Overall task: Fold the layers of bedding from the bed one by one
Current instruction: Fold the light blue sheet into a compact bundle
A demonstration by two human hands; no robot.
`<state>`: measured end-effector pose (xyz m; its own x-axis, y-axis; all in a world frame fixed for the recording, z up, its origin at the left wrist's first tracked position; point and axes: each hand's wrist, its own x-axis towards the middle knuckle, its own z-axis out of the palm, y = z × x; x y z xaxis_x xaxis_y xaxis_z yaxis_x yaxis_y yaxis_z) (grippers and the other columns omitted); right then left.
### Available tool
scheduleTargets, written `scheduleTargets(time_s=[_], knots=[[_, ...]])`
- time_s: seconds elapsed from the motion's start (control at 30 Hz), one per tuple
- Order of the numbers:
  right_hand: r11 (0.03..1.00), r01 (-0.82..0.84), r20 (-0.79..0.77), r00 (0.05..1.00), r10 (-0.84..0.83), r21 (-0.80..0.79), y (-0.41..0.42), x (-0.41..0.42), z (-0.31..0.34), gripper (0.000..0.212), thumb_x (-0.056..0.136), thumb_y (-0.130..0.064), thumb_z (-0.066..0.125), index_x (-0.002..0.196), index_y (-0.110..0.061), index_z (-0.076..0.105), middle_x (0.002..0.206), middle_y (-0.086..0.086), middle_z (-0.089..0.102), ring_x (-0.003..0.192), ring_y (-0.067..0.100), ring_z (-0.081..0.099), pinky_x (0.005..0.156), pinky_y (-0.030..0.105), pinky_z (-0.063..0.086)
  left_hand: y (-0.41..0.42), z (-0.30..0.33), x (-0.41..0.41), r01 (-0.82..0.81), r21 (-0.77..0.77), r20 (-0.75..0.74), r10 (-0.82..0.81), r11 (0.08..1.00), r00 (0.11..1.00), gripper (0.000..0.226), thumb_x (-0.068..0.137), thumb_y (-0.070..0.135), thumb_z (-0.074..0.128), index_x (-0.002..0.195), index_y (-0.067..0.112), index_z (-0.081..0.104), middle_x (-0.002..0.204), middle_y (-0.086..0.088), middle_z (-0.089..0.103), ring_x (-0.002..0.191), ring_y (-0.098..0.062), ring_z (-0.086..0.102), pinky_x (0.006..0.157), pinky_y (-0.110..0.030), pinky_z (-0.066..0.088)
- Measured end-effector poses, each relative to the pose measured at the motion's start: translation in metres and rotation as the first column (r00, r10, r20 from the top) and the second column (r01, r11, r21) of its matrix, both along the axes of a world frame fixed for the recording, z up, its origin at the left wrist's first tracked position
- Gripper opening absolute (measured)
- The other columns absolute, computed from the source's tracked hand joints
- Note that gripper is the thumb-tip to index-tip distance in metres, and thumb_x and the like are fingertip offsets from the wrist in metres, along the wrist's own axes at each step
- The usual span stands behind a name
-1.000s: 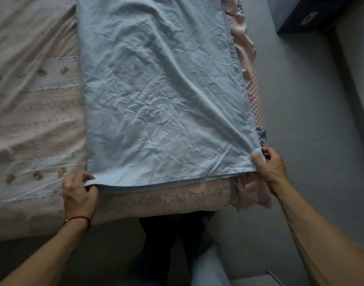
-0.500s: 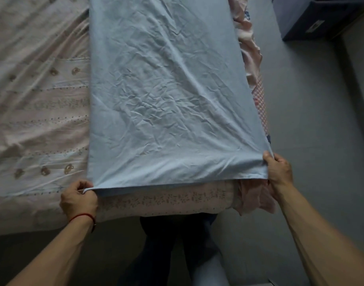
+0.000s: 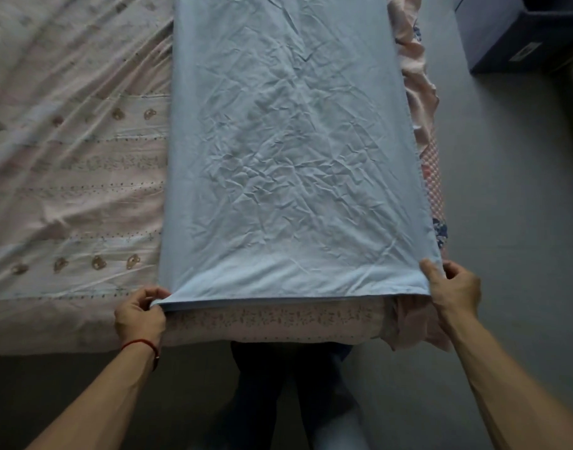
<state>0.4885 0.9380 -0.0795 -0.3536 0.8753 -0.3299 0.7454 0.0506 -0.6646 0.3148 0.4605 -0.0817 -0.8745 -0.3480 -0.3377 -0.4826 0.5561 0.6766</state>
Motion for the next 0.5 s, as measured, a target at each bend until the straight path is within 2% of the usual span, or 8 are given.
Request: scheduleTargets(time_s=[0.13, 0.23, 0.3, 0.37, 0.43, 0.5], knots=[[0.996, 0.053, -0.005, 0.999, -0.052, 0.076, 0.000, 0.003, 0.018, 0.031, 0.085, -0.031, 0.081, 0.104, -0.009, 0.070, 0.090, 0.008, 0.069, 0.080, 0.025, 0.063, 0.074, 0.035, 0.049, -0.002, 0.009, 0.004, -0.050, 0.120, 0.014, 0.049, 0.992, 0.999, 0.040, 0.080, -0.024, 0.046, 0.083, 0.008, 0.069, 0.087, -0.016, 0.068, 0.077, -0.030, 0.064, 0.055, -0.012, 0.055], [0.993, 0.117, 0.076, 0.990, -0.119, 0.032, 0.009, 0.003, 0.027, 0.043, 0.084, -0.032, 0.083, 0.113, -0.004, 0.066, 0.099, 0.015, 0.068, 0.088, 0.032, 0.066, 0.082, 0.042, 0.052, -0.005, 0.025, 0.004, -0.096, 0.234, 0.078, 0.080, 0.968, 0.994, 0.038, 0.082, -0.026, 0.052, 0.081, 0.007, 0.070, 0.093, -0.016, 0.071, 0.086, -0.035, 0.069, 0.069, -0.036, 0.063], [0.996, 0.089, 0.114, 0.990, -0.088, -0.009, 0.015, 0.000, 0.038, 0.039, 0.085, -0.035, 0.081, 0.104, -0.002, 0.073, 0.095, 0.019, 0.074, 0.088, 0.038, 0.070, 0.081, 0.047, 0.056, -0.009, 0.045, -0.001, -0.117, 0.267, 0.128, 0.085, 0.957, 0.988, 0.035, 0.084, -0.024, 0.056, 0.082, 0.007, 0.072, 0.095, -0.014, 0.072, 0.089, -0.038, 0.071, 0.074, -0.049, 0.063], [0.999, 0.040, 0.156, 0.987, -0.035, -0.031, 0.016, -0.004, 0.049, 0.036, 0.087, -0.035, 0.078, 0.094, 0.000, 0.077, 0.086, 0.021, 0.075, 0.084, 0.040, 0.071, 0.076, 0.047, 0.056, -0.011, 0.064, -0.007, -0.127, 0.292, 0.157, 0.084, 0.948, 0.984, 0.035, 0.085, -0.025, 0.055, 0.080, 0.005, 0.072, 0.091, -0.014, 0.072, 0.087, -0.042, 0.071, 0.067, -0.042, 0.064], [0.999, 0.005, 0.191, 0.982, 0.004, -0.047, 0.016, -0.009, 0.065, 0.033, 0.090, -0.033, 0.075, 0.094, 0.000, 0.078, 0.088, 0.022, 0.075, 0.085, 0.041, 0.070, 0.075, 0.043, 0.052, -0.011, 0.082, -0.013, -0.121, 0.305, 0.181, 0.067, 0.945, 0.981, 0.035, 0.086, -0.026, 0.052, 0.078, 0.002, 0.071, 0.088, -0.015, 0.070, 0.084, -0.042, 0.069, 0.059, -0.032, 0.062], [0.998, -0.018, 0.209, 0.978, 0.032, -0.066, 0.015, -0.014, 0.087, 0.032, 0.092, -0.030, 0.072, 0.098, 0.001, 0.078, 0.094, 0.024, 0.075, 0.089, 0.042, 0.069, 0.077, 0.042, 0.051, -0.010, 0.105, -0.020, -0.099, 0.334, 0.204, 0.031, 0.937, 0.979, 0.033, 0.087, -0.026, 0.051, 0.078, 0.000, 0.070, 0.090, -0.018, 0.070, 0.080, -0.038, 0.068, 0.055, -0.029, 0.061]])
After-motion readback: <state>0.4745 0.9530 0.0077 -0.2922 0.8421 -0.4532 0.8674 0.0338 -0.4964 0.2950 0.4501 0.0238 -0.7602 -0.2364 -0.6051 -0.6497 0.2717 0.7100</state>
